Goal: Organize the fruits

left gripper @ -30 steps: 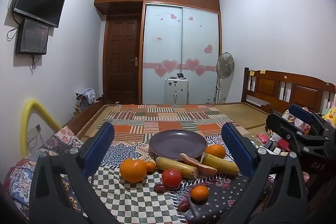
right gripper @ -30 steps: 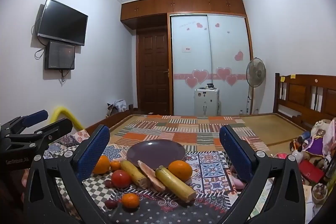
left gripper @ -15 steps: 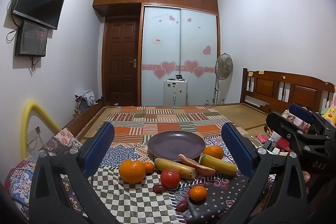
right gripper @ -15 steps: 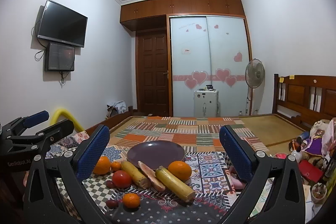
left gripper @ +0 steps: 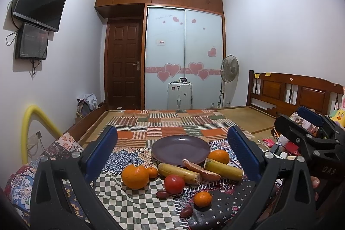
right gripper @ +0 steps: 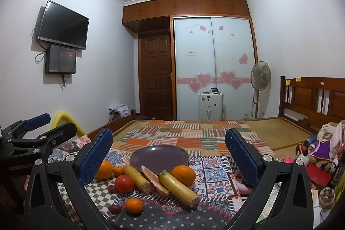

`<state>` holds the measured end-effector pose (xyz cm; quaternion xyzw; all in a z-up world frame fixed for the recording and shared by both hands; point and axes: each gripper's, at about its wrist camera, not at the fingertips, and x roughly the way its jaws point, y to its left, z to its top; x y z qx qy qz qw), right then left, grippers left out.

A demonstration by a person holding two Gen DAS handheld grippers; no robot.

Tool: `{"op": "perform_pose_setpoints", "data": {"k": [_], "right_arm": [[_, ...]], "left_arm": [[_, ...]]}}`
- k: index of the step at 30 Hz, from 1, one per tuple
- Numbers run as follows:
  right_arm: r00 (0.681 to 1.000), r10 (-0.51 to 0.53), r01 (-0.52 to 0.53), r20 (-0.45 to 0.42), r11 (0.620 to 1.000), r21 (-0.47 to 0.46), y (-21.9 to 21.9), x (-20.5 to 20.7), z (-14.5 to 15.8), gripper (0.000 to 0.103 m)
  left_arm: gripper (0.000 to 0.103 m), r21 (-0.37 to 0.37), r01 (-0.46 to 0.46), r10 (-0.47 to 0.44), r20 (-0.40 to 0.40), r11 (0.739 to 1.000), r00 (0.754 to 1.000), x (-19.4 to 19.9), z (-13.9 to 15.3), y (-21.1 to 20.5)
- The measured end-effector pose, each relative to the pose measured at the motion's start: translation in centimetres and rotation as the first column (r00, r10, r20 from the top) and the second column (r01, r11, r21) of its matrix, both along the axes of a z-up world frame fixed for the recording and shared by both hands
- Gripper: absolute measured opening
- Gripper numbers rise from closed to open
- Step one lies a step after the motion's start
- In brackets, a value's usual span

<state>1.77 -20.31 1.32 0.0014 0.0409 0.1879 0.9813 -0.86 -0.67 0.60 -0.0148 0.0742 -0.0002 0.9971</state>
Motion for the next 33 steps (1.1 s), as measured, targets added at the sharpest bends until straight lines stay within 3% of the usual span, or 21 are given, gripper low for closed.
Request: {"op": "perform_pose_setpoints", "data": {"k": [33], "right_arm": [[1.000, 0.000, 0.000, -0.007, 1.000, 0.009, 0.23, 0.23, -0.40, 0.103]], "left_arm": [[0.103, -0.010, 0.001, -0.001, 0.003, 1.000, 1.000, -0.03, -0.09, 0.33]]}}
